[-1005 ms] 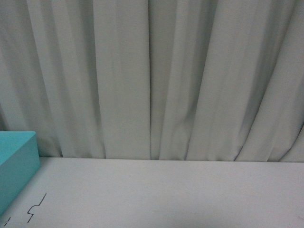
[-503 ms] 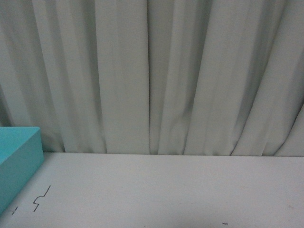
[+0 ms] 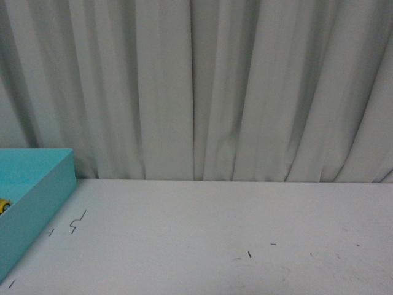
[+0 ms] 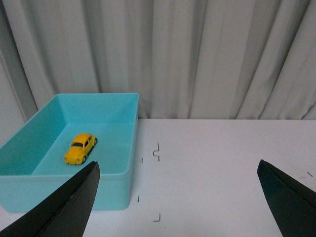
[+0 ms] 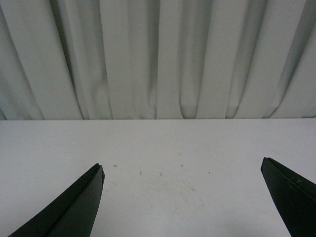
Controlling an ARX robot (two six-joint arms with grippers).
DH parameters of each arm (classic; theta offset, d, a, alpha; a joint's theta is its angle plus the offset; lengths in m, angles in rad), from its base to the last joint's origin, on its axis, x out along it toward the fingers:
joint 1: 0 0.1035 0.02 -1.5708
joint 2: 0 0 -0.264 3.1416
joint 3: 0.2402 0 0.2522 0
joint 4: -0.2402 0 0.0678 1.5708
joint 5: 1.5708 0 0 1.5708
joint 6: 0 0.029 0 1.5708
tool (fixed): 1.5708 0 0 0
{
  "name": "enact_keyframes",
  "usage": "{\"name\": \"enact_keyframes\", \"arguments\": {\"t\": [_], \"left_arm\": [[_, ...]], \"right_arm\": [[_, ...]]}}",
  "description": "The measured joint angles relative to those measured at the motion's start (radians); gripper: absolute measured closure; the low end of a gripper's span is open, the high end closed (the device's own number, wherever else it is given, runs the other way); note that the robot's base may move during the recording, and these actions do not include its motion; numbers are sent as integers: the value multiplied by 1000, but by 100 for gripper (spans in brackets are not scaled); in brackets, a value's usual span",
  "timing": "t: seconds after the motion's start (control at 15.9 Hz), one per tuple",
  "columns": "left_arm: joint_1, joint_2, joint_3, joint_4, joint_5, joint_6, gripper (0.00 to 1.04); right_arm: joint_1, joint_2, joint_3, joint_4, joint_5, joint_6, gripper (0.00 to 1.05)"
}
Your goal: Wind up and store yellow beetle toy
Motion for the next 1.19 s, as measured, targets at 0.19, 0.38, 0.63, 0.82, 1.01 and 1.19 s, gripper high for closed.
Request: {"name": "enact_keyframes", "arguments": {"t": [0.19, 0.38, 0.63, 0.82, 1.01, 1.19], "left_arm": [[0, 0, 0, 1, 0, 0, 7], [0, 0, 0, 1, 0, 0, 7], [0, 0, 0, 1, 0, 0, 7], [0, 0, 0, 1, 0, 0, 7], [0, 0, 0, 5, 0, 0, 7], [0, 0, 0, 0, 0, 0, 7]], "right_arm": [[0, 0, 0, 0, 0, 0, 7], [0, 0, 0, -2, 0, 0, 7], [0, 0, 0, 0, 0, 0, 7], [0, 0, 0, 0, 0, 0, 7], [0, 0, 0, 4, 0, 0, 7], [0, 1, 0, -1, 0, 0, 7]]}}
